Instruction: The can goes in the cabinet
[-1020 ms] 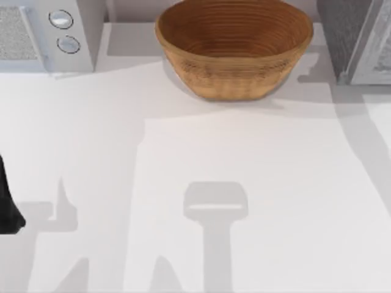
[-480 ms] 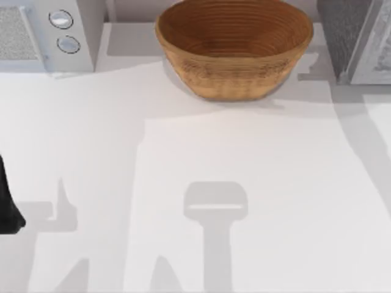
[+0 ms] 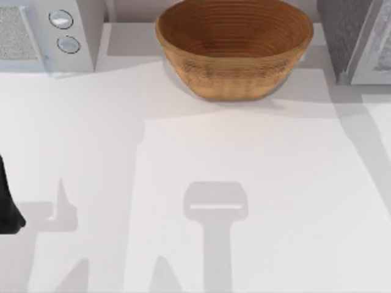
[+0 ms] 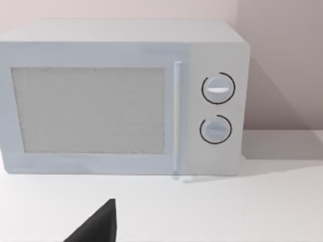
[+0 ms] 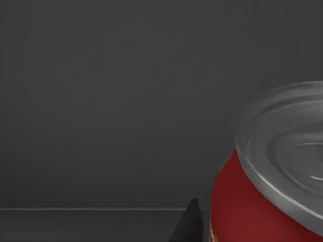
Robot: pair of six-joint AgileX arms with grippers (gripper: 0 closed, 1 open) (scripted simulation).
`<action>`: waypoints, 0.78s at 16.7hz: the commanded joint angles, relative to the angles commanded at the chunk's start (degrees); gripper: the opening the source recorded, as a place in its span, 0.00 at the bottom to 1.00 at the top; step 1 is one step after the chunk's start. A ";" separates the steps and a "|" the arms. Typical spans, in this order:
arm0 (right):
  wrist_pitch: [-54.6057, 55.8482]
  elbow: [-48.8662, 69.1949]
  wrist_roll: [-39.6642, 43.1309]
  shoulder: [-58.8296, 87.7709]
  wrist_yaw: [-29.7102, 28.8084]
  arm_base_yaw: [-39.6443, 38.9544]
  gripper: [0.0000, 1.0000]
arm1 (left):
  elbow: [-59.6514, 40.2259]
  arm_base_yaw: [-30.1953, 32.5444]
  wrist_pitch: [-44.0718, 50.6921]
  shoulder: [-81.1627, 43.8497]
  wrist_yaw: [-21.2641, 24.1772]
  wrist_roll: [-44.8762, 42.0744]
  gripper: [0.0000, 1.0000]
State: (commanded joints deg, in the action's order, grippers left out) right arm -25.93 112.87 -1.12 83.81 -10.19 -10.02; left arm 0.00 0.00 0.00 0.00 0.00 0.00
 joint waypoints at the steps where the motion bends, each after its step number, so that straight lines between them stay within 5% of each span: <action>1: -0.75 2.05 0.04 1.84 0.14 0.16 0.00 | 0.00 0.00 0.00 0.00 0.00 0.00 1.00; 13: -9.22 30.26 0.02 24.67 2.01 2.76 0.00 | 0.00 0.00 0.00 0.00 0.00 0.00 1.00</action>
State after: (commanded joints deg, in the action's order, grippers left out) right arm -35.15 143.13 -1.11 108.48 -8.18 -7.26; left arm 0.00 0.00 0.00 0.00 0.00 0.00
